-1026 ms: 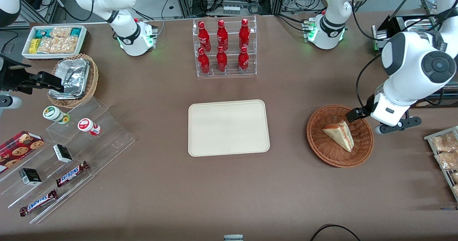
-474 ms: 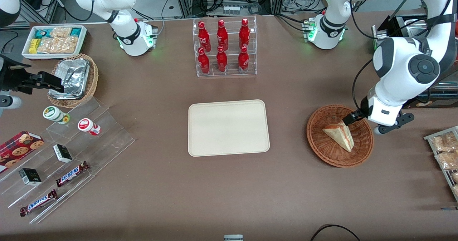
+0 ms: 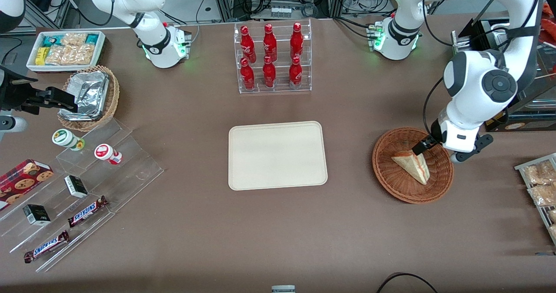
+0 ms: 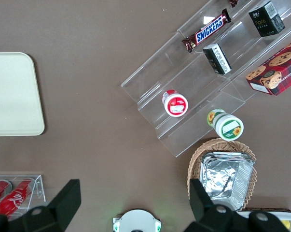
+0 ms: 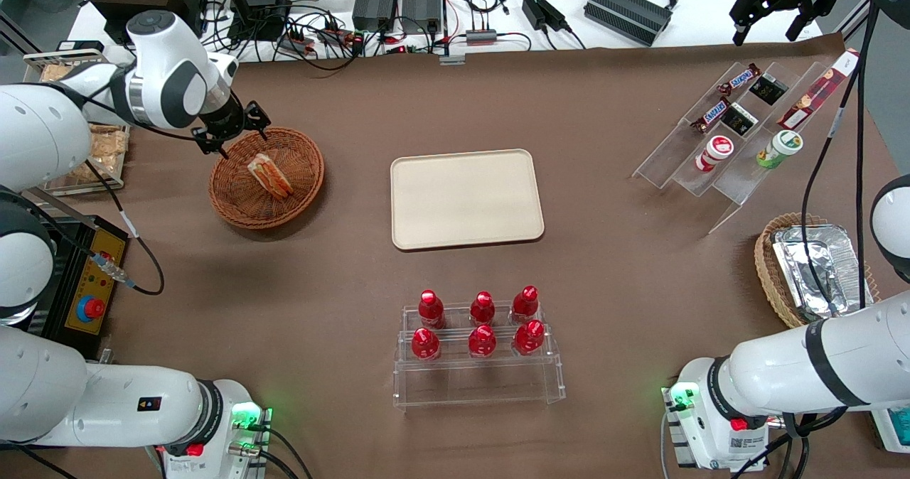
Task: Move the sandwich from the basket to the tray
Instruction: 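Lower the open left gripper around the sandwich and close it, then lift the sandwich out of the basket and carry it over the tray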
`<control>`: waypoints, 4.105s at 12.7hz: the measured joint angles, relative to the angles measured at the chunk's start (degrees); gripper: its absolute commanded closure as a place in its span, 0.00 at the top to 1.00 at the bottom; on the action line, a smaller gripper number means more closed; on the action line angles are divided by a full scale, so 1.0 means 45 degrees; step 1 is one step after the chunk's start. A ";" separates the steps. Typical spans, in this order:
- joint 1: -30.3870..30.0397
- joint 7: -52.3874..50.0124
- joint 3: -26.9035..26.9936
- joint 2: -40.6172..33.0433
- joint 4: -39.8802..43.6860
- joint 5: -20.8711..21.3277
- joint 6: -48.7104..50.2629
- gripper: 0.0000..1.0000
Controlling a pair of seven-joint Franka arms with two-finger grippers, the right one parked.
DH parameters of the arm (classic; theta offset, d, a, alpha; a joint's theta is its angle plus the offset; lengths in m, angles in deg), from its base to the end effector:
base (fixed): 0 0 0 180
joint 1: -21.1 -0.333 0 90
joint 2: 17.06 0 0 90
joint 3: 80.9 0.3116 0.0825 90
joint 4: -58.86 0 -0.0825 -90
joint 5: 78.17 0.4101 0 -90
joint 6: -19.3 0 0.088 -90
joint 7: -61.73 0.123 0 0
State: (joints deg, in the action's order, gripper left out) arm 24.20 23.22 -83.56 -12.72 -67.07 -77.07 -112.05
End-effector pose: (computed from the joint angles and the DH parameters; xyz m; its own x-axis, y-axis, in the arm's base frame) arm 0.5596 -0.0558 0.3141 0.8475 0.5304 0.0217 0.5305 -0.8477 0.0030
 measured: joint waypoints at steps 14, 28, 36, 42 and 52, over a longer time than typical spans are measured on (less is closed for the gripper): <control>0.0000 -0.0907 0.0005 0.1846 -0.0323 -0.0004 -0.2099 0.93; -0.0005 -0.0882 0.0004 0.2223 -0.0208 0.0008 -0.2384 0.00; 0.0233 0.0498 -0.0360 0.0949 0.4068 0.0027 0.4491 0.00; 0.3129 0.0341 -0.0870 0.1328 0.6287 0.0017 0.6116 0.00; 0.6613 0.0248 -0.1114 0.4332 0.8431 -0.0658 0.5271 0.00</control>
State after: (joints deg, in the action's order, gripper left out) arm 53.96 24.34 -88.57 6.77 -29.13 -80.03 -88.33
